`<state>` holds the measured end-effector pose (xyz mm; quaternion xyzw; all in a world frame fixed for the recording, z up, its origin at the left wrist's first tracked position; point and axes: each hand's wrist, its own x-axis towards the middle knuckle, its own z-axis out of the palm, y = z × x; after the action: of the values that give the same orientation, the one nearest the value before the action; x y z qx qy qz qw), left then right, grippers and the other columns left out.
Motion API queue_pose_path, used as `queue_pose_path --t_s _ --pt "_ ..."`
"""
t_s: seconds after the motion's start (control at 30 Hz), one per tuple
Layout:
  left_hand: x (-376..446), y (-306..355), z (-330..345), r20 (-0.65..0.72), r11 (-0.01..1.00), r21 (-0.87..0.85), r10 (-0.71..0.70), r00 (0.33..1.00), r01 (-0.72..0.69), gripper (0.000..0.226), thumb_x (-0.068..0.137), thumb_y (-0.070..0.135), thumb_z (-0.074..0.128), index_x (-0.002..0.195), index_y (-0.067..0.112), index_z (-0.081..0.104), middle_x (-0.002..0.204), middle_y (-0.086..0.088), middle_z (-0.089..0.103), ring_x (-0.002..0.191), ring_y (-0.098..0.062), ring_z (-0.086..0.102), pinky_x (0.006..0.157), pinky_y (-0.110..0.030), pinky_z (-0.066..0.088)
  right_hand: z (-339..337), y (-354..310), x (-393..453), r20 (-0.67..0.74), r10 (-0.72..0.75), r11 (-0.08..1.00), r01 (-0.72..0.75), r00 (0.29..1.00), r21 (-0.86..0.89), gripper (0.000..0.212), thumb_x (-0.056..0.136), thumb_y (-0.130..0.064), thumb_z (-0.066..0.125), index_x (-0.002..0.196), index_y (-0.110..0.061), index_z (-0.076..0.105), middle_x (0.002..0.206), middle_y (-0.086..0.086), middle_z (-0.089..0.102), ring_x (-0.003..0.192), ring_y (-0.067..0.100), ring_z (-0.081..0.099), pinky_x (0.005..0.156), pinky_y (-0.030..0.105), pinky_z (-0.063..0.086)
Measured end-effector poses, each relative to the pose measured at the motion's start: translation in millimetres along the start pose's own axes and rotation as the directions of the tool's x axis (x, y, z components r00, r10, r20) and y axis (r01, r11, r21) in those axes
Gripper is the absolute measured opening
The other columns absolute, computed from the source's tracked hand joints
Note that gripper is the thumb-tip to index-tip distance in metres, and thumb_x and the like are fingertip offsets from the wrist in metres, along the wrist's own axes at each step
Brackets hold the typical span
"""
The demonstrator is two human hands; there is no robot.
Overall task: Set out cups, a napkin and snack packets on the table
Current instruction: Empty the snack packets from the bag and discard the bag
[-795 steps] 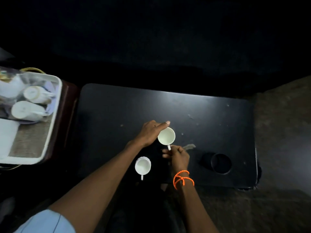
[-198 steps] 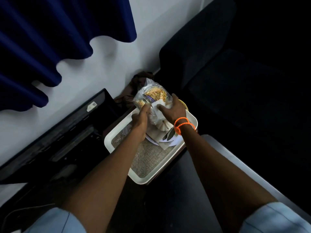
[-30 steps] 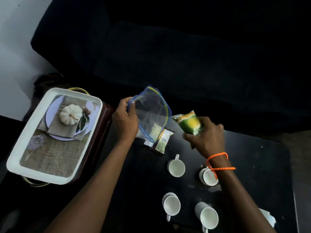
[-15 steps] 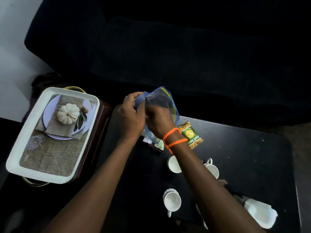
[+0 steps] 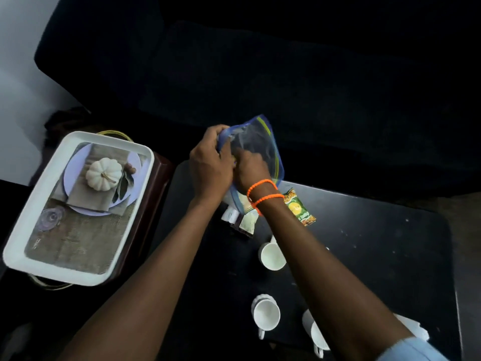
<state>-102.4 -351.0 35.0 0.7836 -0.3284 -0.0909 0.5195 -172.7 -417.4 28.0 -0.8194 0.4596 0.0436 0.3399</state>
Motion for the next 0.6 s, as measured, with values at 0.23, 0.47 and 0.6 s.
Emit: queue_pose_path --t_s 0.23,0.47,0.6 --pt "4 9 19 -0.088 0.989 -0.01 -0.146 0.985 0.146 0.024 0.106 0.026 0.051 0.11 0.01 0.068 0.092 0.006 0.067 0.073 0.006 0.06 0.064 -0.006 0.041 -70 86 -81 -0.495 -0.096 0.966 0.201 0.864 0.164 0.052 0.077 -0.012 0.071 0.129 -0.016 0.065 0.121 0.005 0.072 0.108 0.022 0.068 0.092 0.027 0.05" --pt "-12 47 55 -0.009 0.989 -0.084 -0.121 0.993 0.119 0.028 0.107 0.024 0.05 0.109 0.002 0.067 0.088 -0.001 0.066 0.077 -0.008 0.058 0.07 -0.024 0.044 -49 222 -124 -0.504 0.231 0.971 -0.162 0.832 0.179 0.06 0.078 -0.004 0.069 0.136 -0.011 0.059 0.132 0.014 0.064 0.117 0.036 0.062 0.095 0.038 0.049" --pt "-31 63 77 0.038 0.981 -0.157 -0.113 0.993 0.117 0.023 0.108 0.023 0.049 0.103 0.01 0.067 0.074 0.014 0.055 0.062 0.013 0.053 0.06 -0.007 0.038 -31 269 -122 -0.225 0.303 0.952 -0.306 0.926 0.024 0.075 0.078 -0.012 0.074 0.148 -0.01 0.045 0.147 0.019 0.049 0.132 0.04 0.049 0.109 0.043 0.043"
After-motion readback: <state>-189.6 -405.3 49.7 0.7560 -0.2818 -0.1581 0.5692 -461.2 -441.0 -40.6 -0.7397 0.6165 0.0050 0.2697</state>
